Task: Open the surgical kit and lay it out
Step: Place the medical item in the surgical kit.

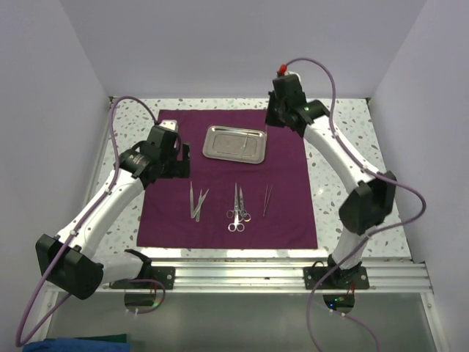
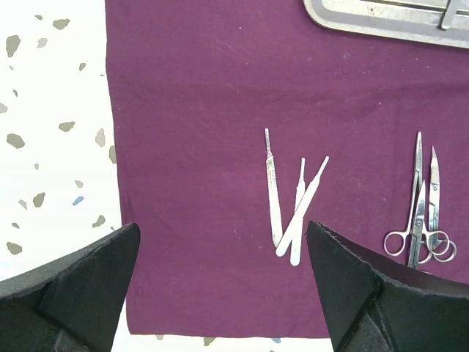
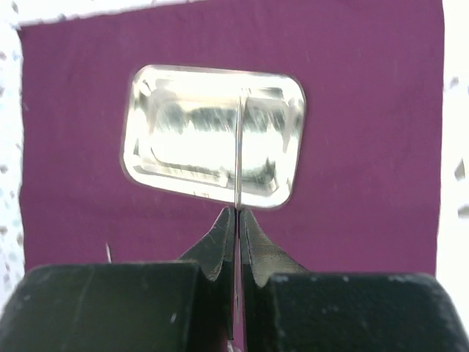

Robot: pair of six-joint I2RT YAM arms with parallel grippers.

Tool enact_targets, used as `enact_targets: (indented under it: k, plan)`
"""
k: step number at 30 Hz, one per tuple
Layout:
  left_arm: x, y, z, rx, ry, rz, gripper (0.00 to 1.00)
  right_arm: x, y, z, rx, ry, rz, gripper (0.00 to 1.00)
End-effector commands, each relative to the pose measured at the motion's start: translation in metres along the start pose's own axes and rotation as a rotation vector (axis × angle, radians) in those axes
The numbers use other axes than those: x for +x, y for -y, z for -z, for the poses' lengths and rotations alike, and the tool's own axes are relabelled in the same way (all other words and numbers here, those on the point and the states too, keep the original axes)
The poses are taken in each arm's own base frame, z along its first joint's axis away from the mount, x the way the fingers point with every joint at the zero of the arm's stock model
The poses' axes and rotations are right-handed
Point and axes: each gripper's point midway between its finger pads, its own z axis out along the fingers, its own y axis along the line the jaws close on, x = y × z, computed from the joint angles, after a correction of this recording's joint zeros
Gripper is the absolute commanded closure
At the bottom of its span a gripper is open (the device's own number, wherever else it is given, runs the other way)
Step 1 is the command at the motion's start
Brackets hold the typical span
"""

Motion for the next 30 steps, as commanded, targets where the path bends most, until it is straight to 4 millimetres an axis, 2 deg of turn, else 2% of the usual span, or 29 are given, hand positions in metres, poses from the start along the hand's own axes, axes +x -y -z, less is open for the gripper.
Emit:
enact_targets:
  k: [1, 2, 3, 5, 6, 8, 9, 11, 12, 18, 21, 23, 25, 26, 27, 28, 30]
  plan:
    - [-0.017, 0.003, 0.011, 0.031, 0.060, 0.046, 0.01, 0.055, 0.023, 0.005, 0.020, -0.080, -0.039, 1.00]
    - [-0.017, 0.003, 0.011, 0.033, 0.061, 0.048, 0.01, 0.071, 0.027, 0.008, 0.019, -0.109, -0.070, 1.00]
    - [-0.017, 0.004, 0.011, 0.036, 0.060, 0.048, 0.00, 0.108, 0.041, 0.007, 0.046, -0.179, -0.070, 1.00]
    - [-0.018, 0.005, 0.010, 0.039, 0.060, 0.053, 0.00, 0.124, 0.043, 0.021, 0.029, -0.178, -0.110, 1.00]
    - [-0.018, 0.006, 0.010, 0.044, 0.059, 0.055, 0.00, 0.156, 0.053, 0.021, 0.051, -0.233, -0.101, 1.00]
    - [-0.019, 0.009, 0.009, 0.050, 0.060, 0.079, 0.00, 0.172, 0.056, 0.029, 0.047, -0.237, -0.118, 1.00]
    - [-0.018, 0.010, 0.008, 0.054, 0.054, 0.093, 0.00, 0.194, 0.064, 0.031, 0.068, -0.272, -0.111, 1.00]
    - [-0.017, 0.014, 0.004, 0.078, 0.046, 0.114, 0.00, 0.205, 0.067, 0.032, 0.067, -0.273, -0.123, 1.00]
    - [-0.016, 0.015, 0.002, 0.083, 0.040, 0.124, 0.00, 0.217, 0.074, 0.032, 0.080, -0.294, -0.125, 1.00]
    - [-0.012, 0.011, -0.007, 0.047, -0.001, 0.146, 0.01, 0.248, 0.082, 0.014, 0.102, -0.341, -0.137, 1.00]
    - [-0.013, 0.011, -0.003, 0.048, 0.006, 0.157, 0.01, 0.255, 0.075, 0.000, 0.077, -0.373, -0.133, 1.00]
    - [-0.013, 0.010, 0.000, 0.047, 0.011, 0.164, 0.01, 0.254, 0.071, -0.006, 0.068, -0.379, -0.126, 1.00]
    - [-0.011, 0.007, 0.004, 0.041, 0.016, 0.170, 0.01, 0.259, 0.073, -0.011, 0.079, -0.401, -0.117, 1.00]
    - [-0.010, 0.005, 0.004, 0.035, 0.016, 0.171, 0.01, 0.258, 0.071, -0.012, 0.079, -0.401, -0.117, 0.92]
    - [-0.010, 0.003, 0.006, 0.028, 0.020, 0.173, 0.00, 0.258, 0.071, -0.012, 0.078, -0.407, -0.113, 0.79]
    - [-0.010, 0.001, 0.009, 0.026, 0.026, 0.174, 0.01, 0.259, 0.073, -0.010, 0.089, -0.418, -0.108, 0.45]
    - [-0.011, -0.003, 0.013, 0.013, 0.041, 0.175, 0.01, 0.252, 0.072, -0.006, 0.096, -0.402, -0.103, 0.28]
